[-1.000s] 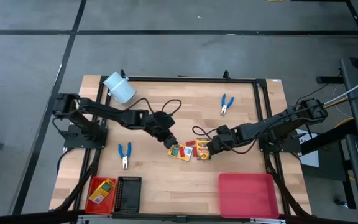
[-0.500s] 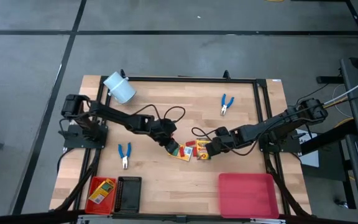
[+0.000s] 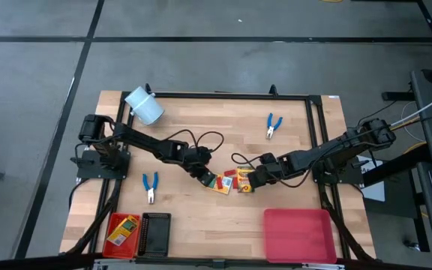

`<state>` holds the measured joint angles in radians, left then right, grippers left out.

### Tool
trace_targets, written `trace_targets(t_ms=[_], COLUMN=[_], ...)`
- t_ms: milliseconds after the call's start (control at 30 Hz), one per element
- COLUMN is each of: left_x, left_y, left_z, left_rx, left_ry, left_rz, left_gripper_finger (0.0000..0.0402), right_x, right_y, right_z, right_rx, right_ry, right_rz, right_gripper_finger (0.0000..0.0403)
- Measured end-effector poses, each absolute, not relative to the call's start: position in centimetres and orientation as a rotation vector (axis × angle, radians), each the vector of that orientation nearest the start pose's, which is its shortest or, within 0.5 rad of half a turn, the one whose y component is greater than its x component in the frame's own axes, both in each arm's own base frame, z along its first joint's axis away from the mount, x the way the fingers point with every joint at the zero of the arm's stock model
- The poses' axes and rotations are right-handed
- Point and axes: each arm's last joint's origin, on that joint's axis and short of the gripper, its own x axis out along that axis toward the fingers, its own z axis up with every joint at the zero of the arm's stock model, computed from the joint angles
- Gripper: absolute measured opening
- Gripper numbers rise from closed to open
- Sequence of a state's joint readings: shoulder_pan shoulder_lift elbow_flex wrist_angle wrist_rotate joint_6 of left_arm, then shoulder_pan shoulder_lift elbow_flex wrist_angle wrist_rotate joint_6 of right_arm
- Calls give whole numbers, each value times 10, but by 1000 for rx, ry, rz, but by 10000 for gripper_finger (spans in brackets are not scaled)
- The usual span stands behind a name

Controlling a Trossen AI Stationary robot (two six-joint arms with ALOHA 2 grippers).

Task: Pick & Place School Supplies
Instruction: Put the yellow crayon box into the red basket

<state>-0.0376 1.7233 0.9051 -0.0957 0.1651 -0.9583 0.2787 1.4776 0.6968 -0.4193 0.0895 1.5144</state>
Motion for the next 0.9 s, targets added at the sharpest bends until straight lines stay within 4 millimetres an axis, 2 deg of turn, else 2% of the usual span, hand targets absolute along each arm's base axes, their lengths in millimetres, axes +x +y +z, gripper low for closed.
trace_targets(t_ms=[167, 367, 433, 667, 900], left_x=[329, 339, 341, 370, 374], left_y=[-19, -26, -27, -34, -38], left_z=[150, 148, 142, 132, 134], left_rx=[-915, -817, -799, -752, -703], left_ry=[950, 921, 969, 1038, 1069], left_rz=[228, 132, 146, 153, 188], left_gripper_finger=[2, 2, 2, 2, 2], right_x=[239, 240, 240, 241, 241], right_y=[66, 66, 66, 66, 66], right_z=[147, 148, 148, 148, 148], right_rx=[1099, 1073, 1075, 1086, 1089], right_ry=[1025, 1023, 1023, 1017, 1014], right_rz=[-716, -682, -682, -685, -684], right_gripper_finger=[129, 128, 128, 128, 128])
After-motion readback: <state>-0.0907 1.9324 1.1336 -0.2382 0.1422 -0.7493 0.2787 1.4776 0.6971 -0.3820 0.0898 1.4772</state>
